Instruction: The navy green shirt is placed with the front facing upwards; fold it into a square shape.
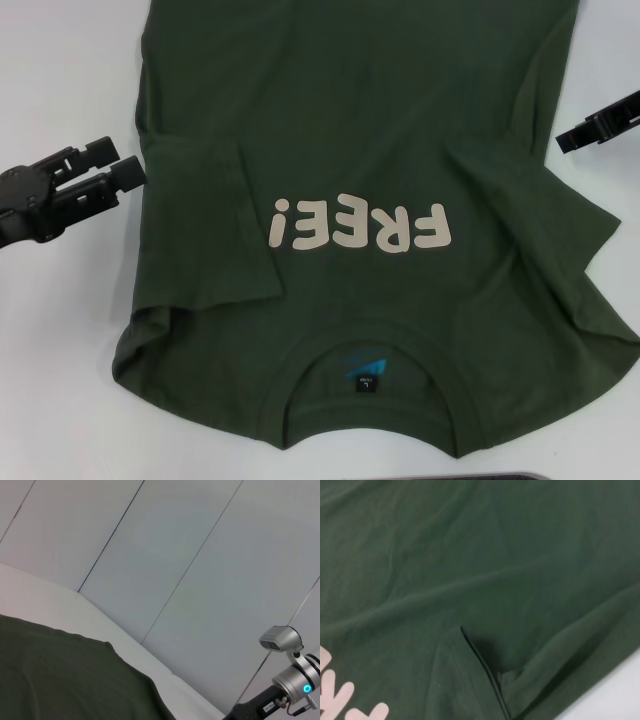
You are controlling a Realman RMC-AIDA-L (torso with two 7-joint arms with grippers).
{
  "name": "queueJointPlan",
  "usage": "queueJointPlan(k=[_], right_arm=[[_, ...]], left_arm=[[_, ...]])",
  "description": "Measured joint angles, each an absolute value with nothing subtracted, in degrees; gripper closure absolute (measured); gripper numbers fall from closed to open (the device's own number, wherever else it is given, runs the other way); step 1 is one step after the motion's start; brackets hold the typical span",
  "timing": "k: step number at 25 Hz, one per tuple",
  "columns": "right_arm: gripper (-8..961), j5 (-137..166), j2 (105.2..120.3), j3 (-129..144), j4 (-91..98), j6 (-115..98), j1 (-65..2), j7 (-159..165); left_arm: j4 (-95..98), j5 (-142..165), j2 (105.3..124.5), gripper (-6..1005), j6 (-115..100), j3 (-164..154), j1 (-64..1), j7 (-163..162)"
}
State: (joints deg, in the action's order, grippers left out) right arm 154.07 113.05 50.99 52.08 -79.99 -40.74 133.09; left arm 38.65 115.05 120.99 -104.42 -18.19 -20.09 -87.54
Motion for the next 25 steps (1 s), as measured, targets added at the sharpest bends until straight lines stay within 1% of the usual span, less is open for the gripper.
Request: queueJointPlan(k=[6, 25], right_arm=[[624, 154.34, 114.31, 51.73, 53.47, -78.49, -40.87, 129.29], [625, 154.37, 115.41, 53.69, 50.77, -79.99, -41.13, 126.35]], left_arm=[[38.51, 115.05, 121.02, 219, -104.08, -18.19, -20.38, -87.98], [38.49, 115.05, 121.02, 217, -103.79, -18.19, -20.91, -88.16]])
